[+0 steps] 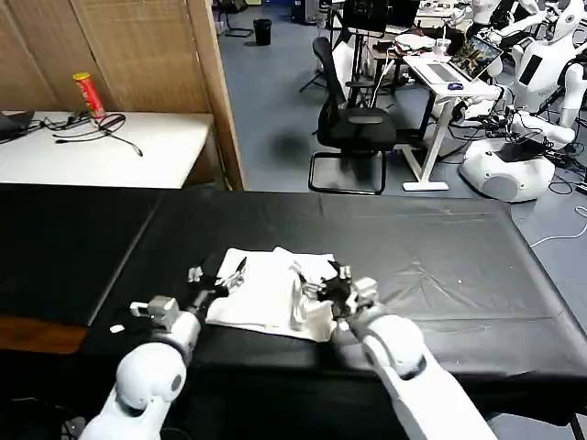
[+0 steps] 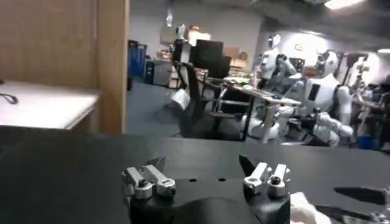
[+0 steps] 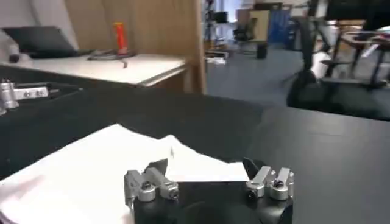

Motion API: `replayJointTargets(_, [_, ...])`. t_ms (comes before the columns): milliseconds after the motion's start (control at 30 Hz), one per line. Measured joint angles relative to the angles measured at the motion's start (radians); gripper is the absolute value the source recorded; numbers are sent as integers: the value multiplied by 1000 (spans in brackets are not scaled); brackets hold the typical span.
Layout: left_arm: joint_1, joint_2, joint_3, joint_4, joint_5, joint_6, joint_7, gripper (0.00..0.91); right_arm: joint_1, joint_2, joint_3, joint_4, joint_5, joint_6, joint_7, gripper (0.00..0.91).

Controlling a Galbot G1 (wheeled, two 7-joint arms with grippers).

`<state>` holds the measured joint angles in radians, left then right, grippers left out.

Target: Fold and organize the clothes.

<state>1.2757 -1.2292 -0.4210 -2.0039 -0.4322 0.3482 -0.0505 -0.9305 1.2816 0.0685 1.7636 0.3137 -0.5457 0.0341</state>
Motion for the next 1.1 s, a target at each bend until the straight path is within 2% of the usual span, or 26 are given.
replayJointTargets(267, [39,-4,-27,5,11,-13,1,878,-8,24,44,-18,-94,-81,78,878])
replayJointTargets(400, [52,-6,-39,6,12,-19,3,878,-55,16,104,19,-135,-64,107,878])
replayJointTargets(500, [58,-6,-49,5,10,-23,5,878,-107,3,150,76,-103,-14,88,878])
replayJointTargets(600, [60,-6,-54,6,10,-28,6,878,-160,-12,170,139,-58,13,57,878])
replayJointTargets(733, [69,-14,-59,9,13,-35,8,878,-219,-30,167,206,-2,16,17,878])
replayJointTargets(1033, [94,-21,-82,18,29,-53,12,878,-315,-38,111,252,74,13,-1,878])
replayJointTargets(1067, [96,-21,-84,20,30,-54,13,878,-321,-37,110,254,77,13,-1,868])
replayJointTargets(1100, [97,-21,-85,21,30,-55,13,878,-328,-37,108,257,80,13,-1,761])
